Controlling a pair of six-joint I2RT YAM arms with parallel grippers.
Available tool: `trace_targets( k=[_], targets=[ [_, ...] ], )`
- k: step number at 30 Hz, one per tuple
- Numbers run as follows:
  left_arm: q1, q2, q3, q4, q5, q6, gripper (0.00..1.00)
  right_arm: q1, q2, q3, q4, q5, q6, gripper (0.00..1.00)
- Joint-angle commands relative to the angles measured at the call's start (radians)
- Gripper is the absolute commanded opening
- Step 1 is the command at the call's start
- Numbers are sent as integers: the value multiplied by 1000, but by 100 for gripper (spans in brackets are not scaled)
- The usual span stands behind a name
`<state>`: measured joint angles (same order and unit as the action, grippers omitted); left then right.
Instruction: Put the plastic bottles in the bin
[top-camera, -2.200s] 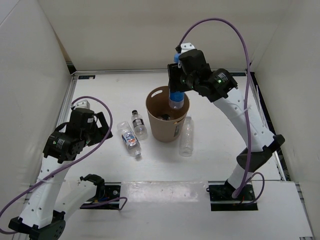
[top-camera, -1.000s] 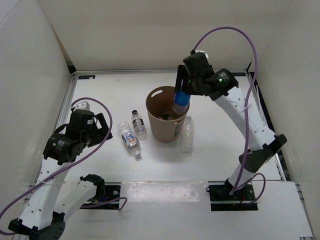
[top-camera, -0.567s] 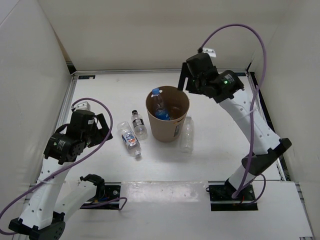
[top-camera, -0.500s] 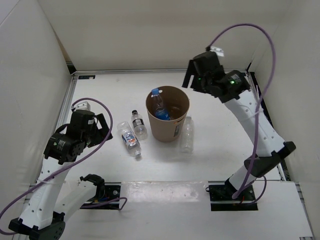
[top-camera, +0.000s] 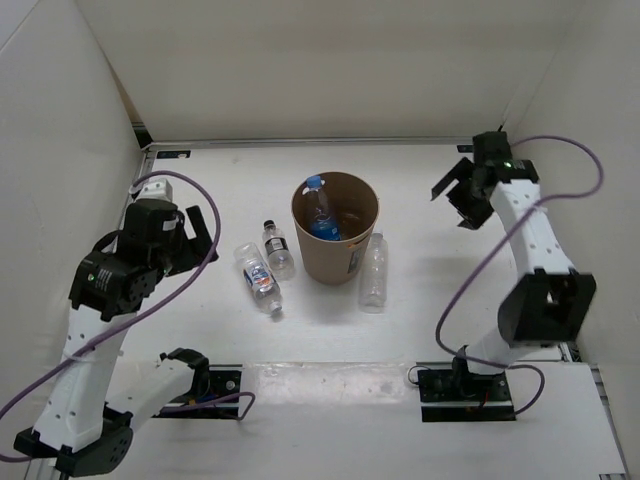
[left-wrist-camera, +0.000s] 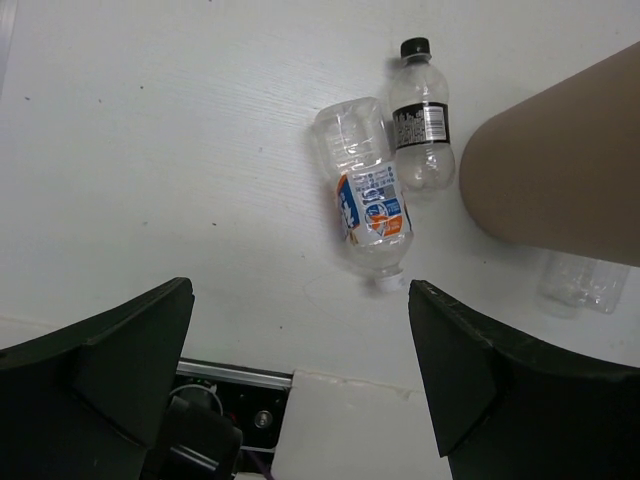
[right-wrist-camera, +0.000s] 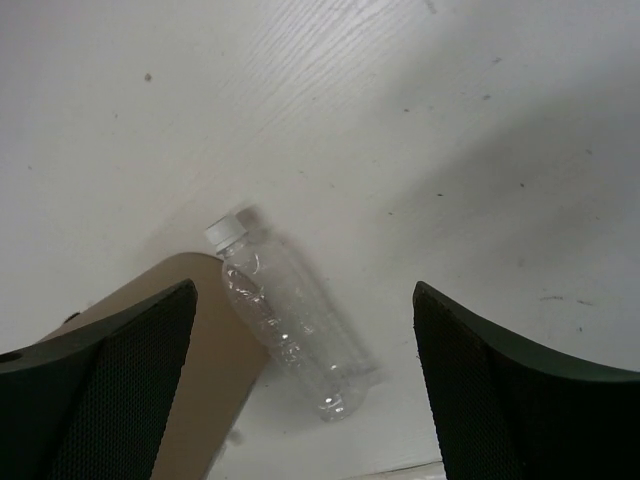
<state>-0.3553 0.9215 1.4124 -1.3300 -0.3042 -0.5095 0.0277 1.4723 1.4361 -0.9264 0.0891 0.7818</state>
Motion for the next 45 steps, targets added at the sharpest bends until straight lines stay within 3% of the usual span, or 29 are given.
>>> trace_targets(
  k=[1, 5, 9, 12, 14, 15, 17, 18, 21, 27, 32, 39, 45],
  targets=[
    [1, -48, 34, -161, -53, -20, 100, 50, 174, 148, -33, -71, -84, 90],
    [3, -160, 3, -144, -156, -20, 100, 58, 273, 219, -75, -138, -4, 90],
    [1, -167, 46, -190, -226, 3, 100, 17, 283, 157, -40, -204, 103, 90],
    [4, -139, 108, -279, -227, 19, 100, -2, 319, 165, 44, -212, 39, 90],
    [4, -130, 146, -345, -242, -21, 100, -2, 414, 283, -64, -195, -28, 90],
    [4, -136, 146, -372, -256, -38, 100, 17, 486, 452, -101, -192, -48, 90],
    [4, -179, 113, -382, -274, -84, 100, 37, 621, 568, -234, -166, -96, 90],
    [4, -206, 100, -359, -279, -86, 100, 52, 643, 706, -261, -161, -101, 90],
    [9, -245, 48, -313, -303, -83, 100, 67, 689, 757, -281, -193, -93, 90],
    [6, -150, 37, -230, -280, 31, 100, 74, 605, 581, -181, -225, -87, 90],
    [6, -101, -15, -148, -273, 2, 100, 92, 536, 449, -76, -238, -105, 90],
    [6, -116, -118, -3, -245, 43, 100, 159, 481, 414, -118, -201, -231, 90],
    [4, -79, -119, -23, -250, 124, 100, 219, 453, 296, -64, -232, -253, 90]
  ],
)
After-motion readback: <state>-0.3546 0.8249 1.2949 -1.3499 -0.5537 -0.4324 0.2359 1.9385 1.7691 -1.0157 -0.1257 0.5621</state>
